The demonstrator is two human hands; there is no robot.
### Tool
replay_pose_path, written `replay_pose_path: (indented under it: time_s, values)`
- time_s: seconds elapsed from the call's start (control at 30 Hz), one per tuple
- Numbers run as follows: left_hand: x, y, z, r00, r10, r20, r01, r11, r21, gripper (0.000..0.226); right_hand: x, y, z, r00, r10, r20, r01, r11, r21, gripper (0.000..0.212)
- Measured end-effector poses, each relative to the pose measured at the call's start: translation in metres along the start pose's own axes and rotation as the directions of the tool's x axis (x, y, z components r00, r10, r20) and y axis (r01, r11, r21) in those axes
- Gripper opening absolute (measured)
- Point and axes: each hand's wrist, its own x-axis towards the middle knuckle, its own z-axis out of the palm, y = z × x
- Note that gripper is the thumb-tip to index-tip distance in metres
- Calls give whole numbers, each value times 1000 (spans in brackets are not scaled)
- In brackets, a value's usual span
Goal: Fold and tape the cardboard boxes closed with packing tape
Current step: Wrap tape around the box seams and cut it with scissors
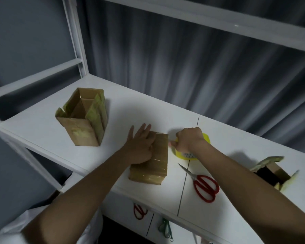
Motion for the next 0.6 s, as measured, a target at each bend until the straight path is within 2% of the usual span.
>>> replay_pose_path:
  time_s: [0.07, 0.13, 0.2, 0.27, 0.37, 0.47, 0.53, 0.6]
  values:
    - [-1, 26, 0, 994, -107, 37, 109, 994, -31, 65, -2, -1, 1, 999, -42, -24, 43, 999, 16, 53]
    - [-1, 44, 4, 971, -228, 65, 234, 966, -113, 84, -5, 9, 0, 995, -98, -10, 98, 974, 206, 50]
    - [1, 52, 6, 959, -271, 80, 279, 952, -122, 106, -7, 29, 0, 994, -106, 9, 91, 885, 457, 52]
    - [2, 51, 5, 953, -294, 70, 301, 944, -137, 106, -9, 49, 7, 998, -61, 34, 27, 789, 614, 55]
    - [2, 46, 7, 954, -300, -2, 295, 939, -179, 97, -14, 66, 21, 994, 0, 106, -78, 680, 729, 64]
    - [-2, 34, 4, 955, -294, -48, 264, 908, -325, 95, -14, 68, 13, 998, 42, -38, 6, 584, 812, 55]
    - [0, 21, 2, 947, -322, -6, 266, 792, -549, 102, -11, 66, -10, 980, 78, -183, 115, 531, 839, 50]
    - [0, 14, 1, 936, -350, 33, 231, 539, -810, 106, -11, 60, -39, 955, 60, -289, 220, 509, 832, 43]
